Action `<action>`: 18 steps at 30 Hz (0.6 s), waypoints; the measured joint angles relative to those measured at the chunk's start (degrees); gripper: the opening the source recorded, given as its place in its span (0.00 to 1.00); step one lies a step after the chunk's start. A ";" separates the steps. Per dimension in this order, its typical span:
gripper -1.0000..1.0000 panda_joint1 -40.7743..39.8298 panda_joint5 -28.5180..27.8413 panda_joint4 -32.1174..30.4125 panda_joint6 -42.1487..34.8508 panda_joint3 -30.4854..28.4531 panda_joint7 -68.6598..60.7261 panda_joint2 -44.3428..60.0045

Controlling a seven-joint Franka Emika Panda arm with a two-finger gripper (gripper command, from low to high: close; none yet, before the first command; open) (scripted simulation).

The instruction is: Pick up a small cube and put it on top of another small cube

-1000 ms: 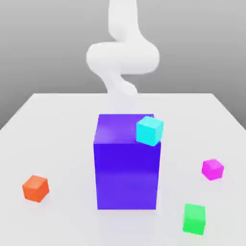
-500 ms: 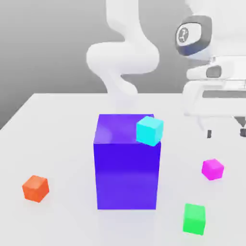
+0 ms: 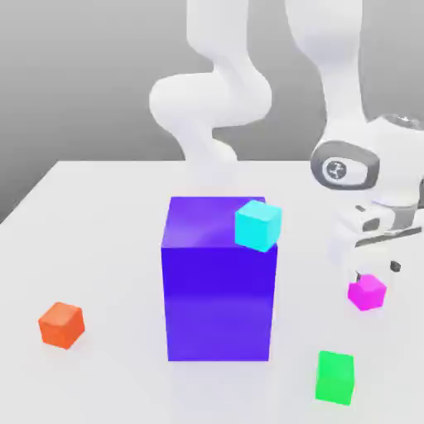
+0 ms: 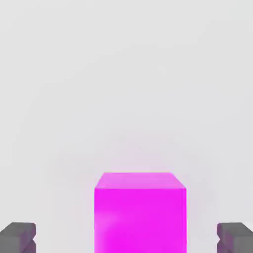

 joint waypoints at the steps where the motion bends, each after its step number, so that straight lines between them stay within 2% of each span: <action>1: 0.50 1.71 -1.88 0.33 0.73 -2.13 1.45 1.09; 4: 0.50 7.03 -7.19 1.28 2.98 -8.68 5.48 4.35; 5: 0.00 8.72 -8.66 1.55 3.69 -10.71 6.60 5.33; 12: 0.00 9.05 -9.03 1.61 3.94 -11.11 6.89 5.53; 18: 0.00 1.17 1.60 -0.17 0.15 -0.79 -1.12 -0.38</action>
